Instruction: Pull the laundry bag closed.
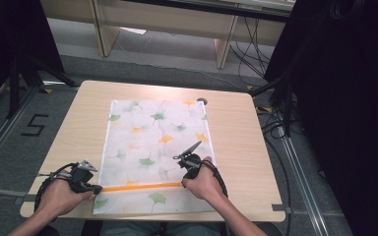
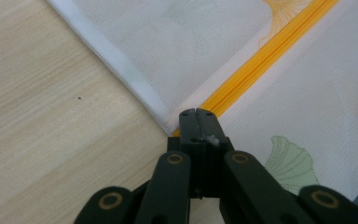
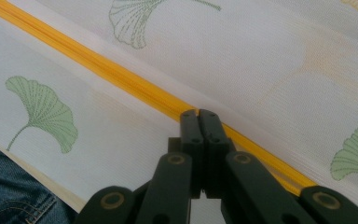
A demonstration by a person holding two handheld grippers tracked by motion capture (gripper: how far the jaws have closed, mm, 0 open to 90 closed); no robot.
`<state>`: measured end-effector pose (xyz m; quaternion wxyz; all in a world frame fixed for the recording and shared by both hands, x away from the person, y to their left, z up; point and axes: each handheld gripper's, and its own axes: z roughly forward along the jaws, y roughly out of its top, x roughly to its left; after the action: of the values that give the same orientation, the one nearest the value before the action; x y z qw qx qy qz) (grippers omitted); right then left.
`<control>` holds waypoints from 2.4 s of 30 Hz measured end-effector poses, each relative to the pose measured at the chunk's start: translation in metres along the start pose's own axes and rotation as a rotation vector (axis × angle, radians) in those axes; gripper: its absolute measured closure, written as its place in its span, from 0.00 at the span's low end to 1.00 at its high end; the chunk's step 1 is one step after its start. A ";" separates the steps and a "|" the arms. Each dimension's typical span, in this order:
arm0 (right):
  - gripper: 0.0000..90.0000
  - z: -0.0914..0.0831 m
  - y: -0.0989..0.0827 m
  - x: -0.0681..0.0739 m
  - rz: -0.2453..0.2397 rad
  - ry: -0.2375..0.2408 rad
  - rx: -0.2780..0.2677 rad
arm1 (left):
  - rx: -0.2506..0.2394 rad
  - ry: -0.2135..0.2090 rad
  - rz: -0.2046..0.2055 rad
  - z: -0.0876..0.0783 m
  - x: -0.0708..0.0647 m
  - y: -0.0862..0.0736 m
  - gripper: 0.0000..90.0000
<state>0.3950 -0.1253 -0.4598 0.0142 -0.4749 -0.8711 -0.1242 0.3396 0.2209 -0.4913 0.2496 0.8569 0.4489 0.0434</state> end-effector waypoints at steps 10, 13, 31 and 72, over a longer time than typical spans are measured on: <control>1.00 -0.001 -0.002 -0.002 0.015 0.002 0.009 | -0.002 0.003 0.001 0.000 0.000 0.000 1.00; 1.00 0.000 -0.002 -0.003 0.031 -0.003 0.001 | -0.002 0.003 0.001 0.000 0.000 0.000 1.00; 1.00 -0.003 -0.006 -0.013 0.031 -0.005 -0.012 | -0.001 0.000 0.002 0.000 0.000 0.000 1.00; 1.00 -0.004 -0.012 -0.023 0.075 -0.021 -0.002 | -0.001 -0.001 0.002 0.000 0.000 0.000 1.00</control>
<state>0.3970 -0.1513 -0.4621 0.0092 -0.5085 -0.8526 -0.1196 0.3397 0.2208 -0.4914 0.2501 0.8572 0.4481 0.0435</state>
